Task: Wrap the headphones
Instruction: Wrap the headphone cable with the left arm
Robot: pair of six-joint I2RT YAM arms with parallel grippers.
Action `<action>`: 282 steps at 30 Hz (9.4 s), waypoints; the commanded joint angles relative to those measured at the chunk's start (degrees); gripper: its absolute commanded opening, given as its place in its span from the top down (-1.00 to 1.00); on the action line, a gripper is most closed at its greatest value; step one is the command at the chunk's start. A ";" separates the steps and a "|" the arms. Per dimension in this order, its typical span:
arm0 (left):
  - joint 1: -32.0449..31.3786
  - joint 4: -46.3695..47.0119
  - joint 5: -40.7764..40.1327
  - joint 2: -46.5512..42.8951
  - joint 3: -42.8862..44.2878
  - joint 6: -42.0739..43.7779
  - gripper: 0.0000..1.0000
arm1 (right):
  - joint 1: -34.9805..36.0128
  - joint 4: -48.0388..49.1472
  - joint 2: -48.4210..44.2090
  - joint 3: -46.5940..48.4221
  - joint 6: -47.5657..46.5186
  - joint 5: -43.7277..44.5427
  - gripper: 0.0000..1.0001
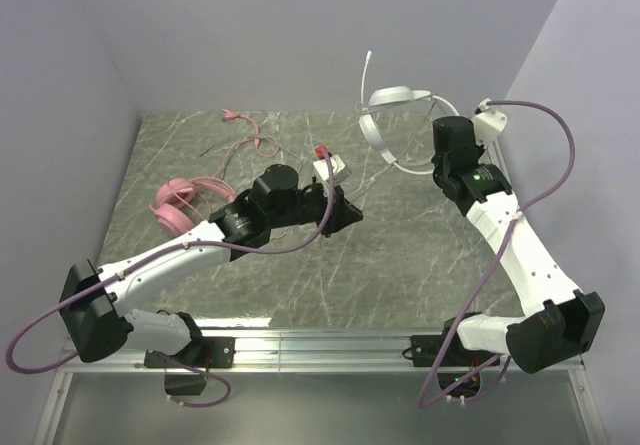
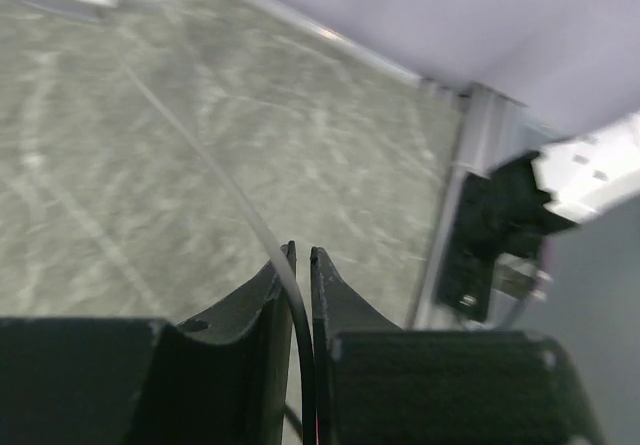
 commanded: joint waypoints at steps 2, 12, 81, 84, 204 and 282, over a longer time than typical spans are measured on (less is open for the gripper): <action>-2.24 -11.42 -20.35 0.10 5.38 6.68 0.68 | 0.91 6.08 -0.16 -2.74 1.92 4.93 1.00; -4.61 -15.56 -44.10 3.44 14.52 19.15 0.67 | 6.35 6.78 0.02 -9.68 -0.10 5.73 1.00; 5.42 66.12 -15.87 1.61 -34.67 -7.03 -0.99 | 7.59 -10.09 -9.74 27.32 3.24 -17.56 1.00; 3.39 64.86 -20.99 -2.36 -37.84 -8.60 -0.99 | 7.59 -9.83 -9.56 26.96 3.59 -17.56 1.00; 24.05 41.13 -1.13 3.43 -6.58 -4.40 -0.99 | -7.26 -4.73 -11.23 25.73 7.63 -32.06 0.98; -2.24 37.36 -20.36 31.74 17.61 -1.58 0.99 | -2.95 -9.83 -16.16 16.24 1.75 -30.30 1.00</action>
